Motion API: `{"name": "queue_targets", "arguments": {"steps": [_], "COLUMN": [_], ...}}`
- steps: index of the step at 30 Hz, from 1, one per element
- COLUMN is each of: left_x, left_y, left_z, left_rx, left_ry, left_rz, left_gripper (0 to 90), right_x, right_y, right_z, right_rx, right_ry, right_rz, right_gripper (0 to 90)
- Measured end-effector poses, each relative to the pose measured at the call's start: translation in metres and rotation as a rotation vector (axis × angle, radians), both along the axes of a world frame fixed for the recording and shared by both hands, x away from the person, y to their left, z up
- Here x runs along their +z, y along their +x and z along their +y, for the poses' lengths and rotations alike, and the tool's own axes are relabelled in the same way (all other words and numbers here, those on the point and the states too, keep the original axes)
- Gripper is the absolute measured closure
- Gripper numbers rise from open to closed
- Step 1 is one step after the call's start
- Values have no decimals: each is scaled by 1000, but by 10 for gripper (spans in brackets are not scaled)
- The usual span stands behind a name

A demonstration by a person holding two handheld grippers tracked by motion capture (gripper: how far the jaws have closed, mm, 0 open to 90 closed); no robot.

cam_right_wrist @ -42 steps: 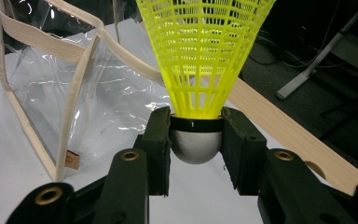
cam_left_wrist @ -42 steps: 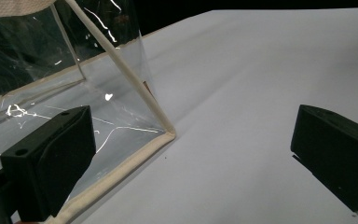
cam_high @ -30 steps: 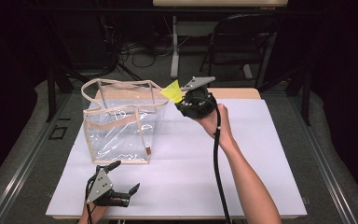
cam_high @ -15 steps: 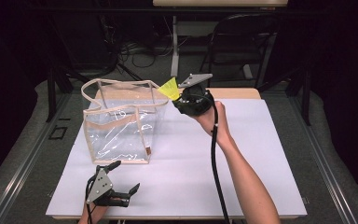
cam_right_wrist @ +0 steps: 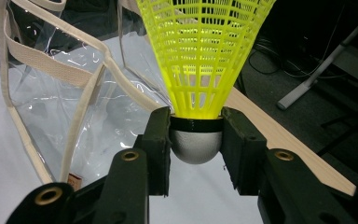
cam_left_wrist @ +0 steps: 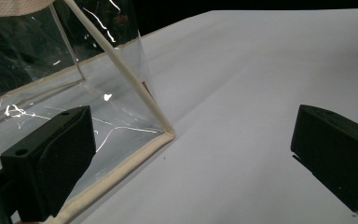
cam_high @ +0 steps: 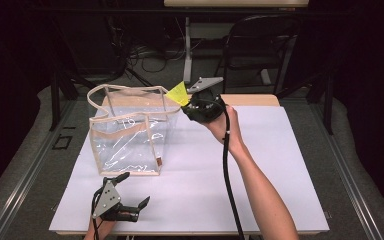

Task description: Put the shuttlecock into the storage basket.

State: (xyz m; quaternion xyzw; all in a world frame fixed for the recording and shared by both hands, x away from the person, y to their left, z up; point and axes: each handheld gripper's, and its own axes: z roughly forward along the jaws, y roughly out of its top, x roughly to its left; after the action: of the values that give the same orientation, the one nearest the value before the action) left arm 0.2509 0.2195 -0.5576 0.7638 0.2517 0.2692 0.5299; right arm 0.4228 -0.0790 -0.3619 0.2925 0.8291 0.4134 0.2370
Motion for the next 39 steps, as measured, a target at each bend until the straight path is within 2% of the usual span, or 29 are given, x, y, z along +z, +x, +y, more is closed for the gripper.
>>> {"name": "queue_targets", "arguments": {"steps": [28,39], "left_x": [0,0], "left_y": [0,0], "left_z": [0,0], "left_rx": [1,0], "left_ry": [-1,-1], "left_rz": [-1,0], "left_gripper": [0,0], "right_x": [6,7], "right_y": [8,11], "right_z": [15,22], "right_rx": [6,11], "right_ry": [12,-2], "right_rz": [-5,-1], "right_gripper": [646,646]}}
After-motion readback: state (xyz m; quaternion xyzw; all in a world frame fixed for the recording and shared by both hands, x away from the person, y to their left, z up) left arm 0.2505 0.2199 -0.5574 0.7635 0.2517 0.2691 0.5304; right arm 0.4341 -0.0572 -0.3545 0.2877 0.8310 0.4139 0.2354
